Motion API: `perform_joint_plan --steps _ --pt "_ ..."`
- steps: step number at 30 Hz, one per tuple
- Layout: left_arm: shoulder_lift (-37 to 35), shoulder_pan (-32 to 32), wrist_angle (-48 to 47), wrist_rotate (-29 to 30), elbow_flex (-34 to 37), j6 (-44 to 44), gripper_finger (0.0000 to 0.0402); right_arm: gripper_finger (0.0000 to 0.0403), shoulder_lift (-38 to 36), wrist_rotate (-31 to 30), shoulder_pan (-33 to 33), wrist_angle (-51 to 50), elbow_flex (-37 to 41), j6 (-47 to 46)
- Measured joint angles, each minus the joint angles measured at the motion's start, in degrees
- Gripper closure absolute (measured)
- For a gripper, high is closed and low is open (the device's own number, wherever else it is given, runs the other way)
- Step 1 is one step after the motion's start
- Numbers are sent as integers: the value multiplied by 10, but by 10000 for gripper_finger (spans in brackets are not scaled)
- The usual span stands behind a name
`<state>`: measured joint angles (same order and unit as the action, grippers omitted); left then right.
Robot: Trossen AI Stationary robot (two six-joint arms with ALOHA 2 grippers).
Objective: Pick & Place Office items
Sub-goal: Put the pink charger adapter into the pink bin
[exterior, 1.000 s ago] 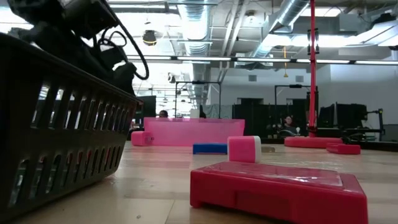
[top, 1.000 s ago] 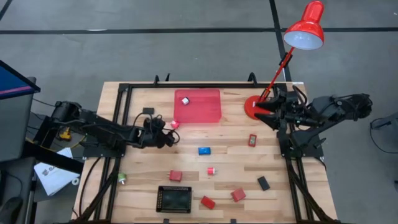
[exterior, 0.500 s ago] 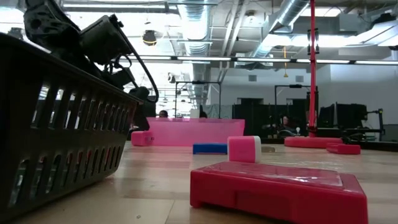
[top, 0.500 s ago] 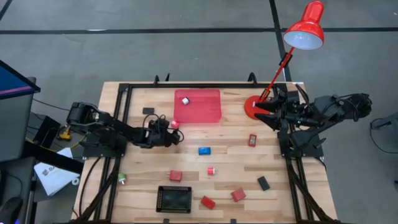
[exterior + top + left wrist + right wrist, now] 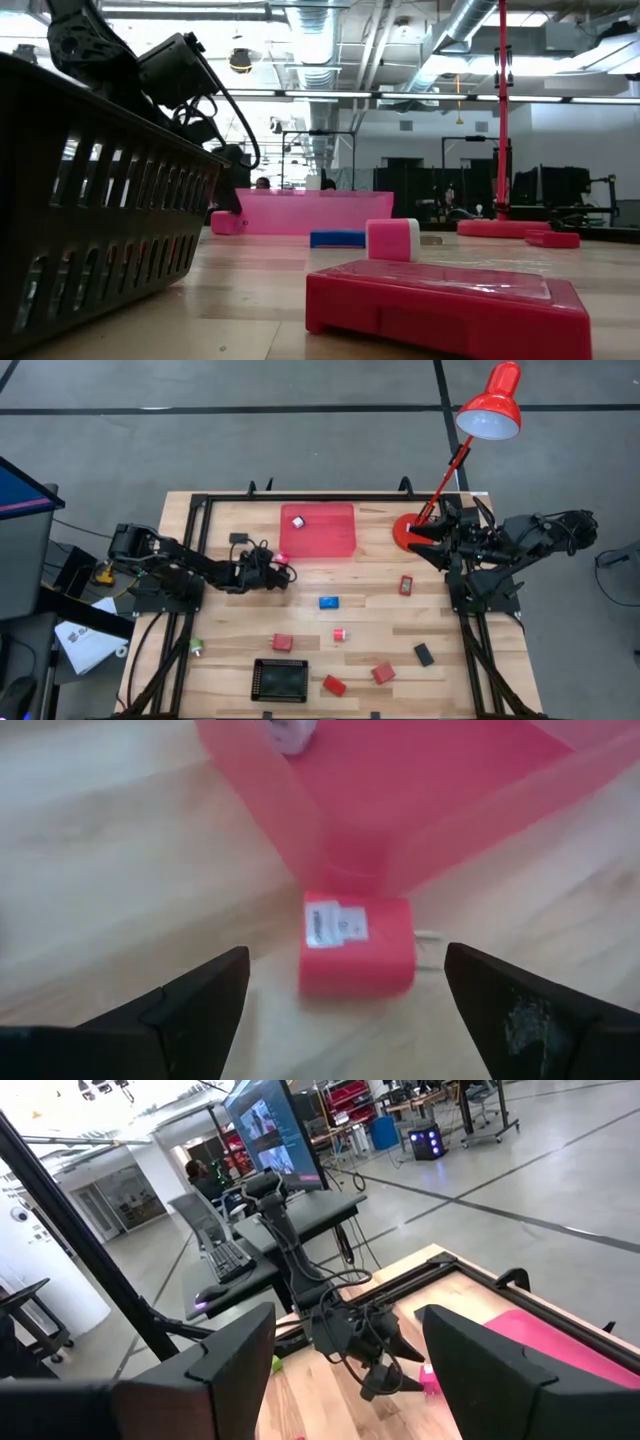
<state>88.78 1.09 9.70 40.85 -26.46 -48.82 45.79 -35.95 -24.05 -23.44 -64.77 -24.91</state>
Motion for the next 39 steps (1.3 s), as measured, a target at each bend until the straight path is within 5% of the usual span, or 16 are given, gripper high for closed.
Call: perform_joint_plan --steps 23,39 --pt "18 -52 25 -64 0 0 178 154 -1 0 -22 1 0 0" --pt "-27 11 15 -109 0 -62 174 154 -1 -1 -22 7 0 -2"
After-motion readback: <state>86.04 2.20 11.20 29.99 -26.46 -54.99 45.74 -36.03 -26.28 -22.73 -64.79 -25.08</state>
